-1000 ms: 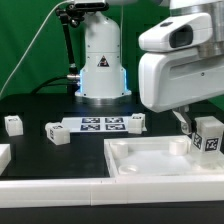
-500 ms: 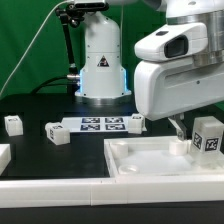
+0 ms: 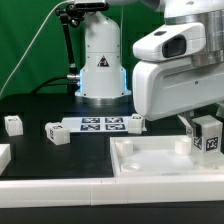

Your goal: Assemble one leg

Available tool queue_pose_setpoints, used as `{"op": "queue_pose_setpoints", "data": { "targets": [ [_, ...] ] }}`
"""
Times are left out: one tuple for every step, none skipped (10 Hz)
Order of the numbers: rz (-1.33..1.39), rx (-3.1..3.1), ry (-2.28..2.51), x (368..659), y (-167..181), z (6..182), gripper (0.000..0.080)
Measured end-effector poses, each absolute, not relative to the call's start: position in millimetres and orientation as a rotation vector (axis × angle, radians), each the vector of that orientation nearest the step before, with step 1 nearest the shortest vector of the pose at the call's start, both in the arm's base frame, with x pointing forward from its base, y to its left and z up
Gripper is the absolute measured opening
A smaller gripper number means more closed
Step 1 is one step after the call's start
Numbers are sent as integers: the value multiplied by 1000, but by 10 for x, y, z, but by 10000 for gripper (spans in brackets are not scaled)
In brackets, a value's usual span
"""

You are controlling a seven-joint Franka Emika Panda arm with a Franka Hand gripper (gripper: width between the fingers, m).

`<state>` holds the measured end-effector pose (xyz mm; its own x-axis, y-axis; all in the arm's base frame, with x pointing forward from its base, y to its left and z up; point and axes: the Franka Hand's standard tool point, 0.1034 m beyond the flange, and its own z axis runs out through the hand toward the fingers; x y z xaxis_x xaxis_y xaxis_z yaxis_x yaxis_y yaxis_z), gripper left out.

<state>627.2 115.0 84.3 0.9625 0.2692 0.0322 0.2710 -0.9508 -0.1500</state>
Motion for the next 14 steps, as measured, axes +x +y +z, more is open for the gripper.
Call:
{"op": "queue_pose_setpoints", "data": {
  "targets": [
    [-15, -2964, -379, 6273, 1147, 843, 294],
    [-20, -2971, -311, 6275, 1147, 844, 294],
    [-35, -2986, -151, 6264, 1136, 844, 294],
    [-47, -2991, 42, 6250, 1127, 832, 294],
    [-58, -2983, 260, 6236, 1116, 829, 294],
    [-69, -2969, 394, 6229, 1111, 828, 294],
    [-59, -2935, 600, 6226, 1102, 825, 294],
    [-48, -2893, 791, 6226, 1095, 824, 294],
    [-42, -2853, 942, 6224, 1108, 823, 294],
    [-30, -2781, 1152, 6218, 1137, 823, 294],
    [-20, -2716, 1311, 6210, 1172, 822, 294],
    [-9, -2663, 1413, 6210, 1176, 822, 294],
    [0, -2624, 1471, 6212, 1168, 822, 294],
    [9, -2601, 1498, 6212, 1167, 821, 294]
  ]
}}
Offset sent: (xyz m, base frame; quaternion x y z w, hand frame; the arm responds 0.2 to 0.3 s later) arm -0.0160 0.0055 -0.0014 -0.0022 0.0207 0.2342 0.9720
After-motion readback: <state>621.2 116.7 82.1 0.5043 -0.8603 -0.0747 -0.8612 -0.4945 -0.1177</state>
